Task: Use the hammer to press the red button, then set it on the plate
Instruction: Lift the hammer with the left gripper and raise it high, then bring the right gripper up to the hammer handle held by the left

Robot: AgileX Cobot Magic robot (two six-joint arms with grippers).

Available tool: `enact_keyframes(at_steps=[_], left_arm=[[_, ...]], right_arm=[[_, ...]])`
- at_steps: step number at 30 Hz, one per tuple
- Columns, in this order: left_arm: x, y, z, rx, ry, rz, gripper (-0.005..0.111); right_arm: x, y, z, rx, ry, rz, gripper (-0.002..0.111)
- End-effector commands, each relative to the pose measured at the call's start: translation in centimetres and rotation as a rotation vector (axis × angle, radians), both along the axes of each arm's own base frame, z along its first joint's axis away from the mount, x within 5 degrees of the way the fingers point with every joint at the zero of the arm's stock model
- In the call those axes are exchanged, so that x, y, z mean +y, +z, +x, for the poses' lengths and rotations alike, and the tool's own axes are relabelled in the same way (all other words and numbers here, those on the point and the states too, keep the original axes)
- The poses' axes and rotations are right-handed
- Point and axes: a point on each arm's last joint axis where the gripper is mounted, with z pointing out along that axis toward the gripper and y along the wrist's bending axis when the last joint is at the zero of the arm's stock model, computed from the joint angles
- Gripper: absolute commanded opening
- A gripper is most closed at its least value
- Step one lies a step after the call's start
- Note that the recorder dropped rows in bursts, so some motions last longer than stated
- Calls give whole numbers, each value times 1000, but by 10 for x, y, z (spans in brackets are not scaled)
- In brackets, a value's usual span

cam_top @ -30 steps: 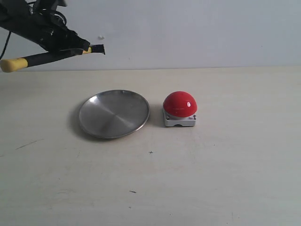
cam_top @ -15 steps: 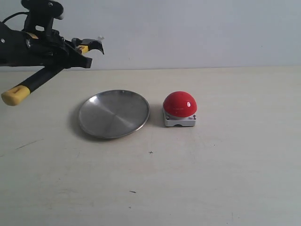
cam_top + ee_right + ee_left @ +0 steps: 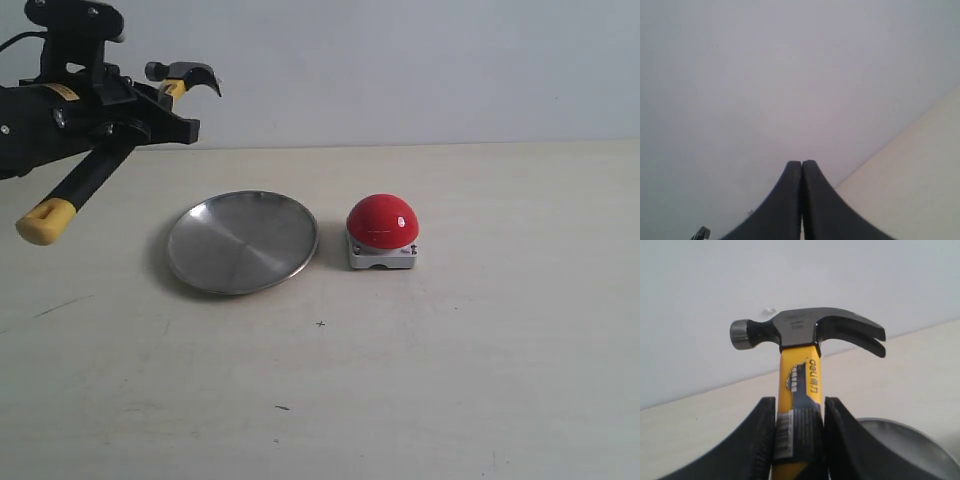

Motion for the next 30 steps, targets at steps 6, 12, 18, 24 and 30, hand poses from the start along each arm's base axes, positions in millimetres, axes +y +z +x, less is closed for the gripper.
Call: enact_keyframes(at_steps=[6, 12, 18, 24, 30], left_arm=[[-3, 21, -1, -101, -8, -103, 0], [-13, 21, -5, -94, -48, -136, 0], [-35, 23, -15, -120, -119, -135, 0], [-37, 26, -16, -110, -112, -197, 0], [-35, 39, -20, -138, -102, -256, 0]], right_arm=[[6, 1, 0, -41, 131, 198, 0], [14, 11, 5, -104, 281, 196, 0], [36, 16, 25, -111, 480, 8, 0], [74, 12, 76, 145, 769, -123, 0], [111, -23, 151, 302, 1006, 32, 0]])
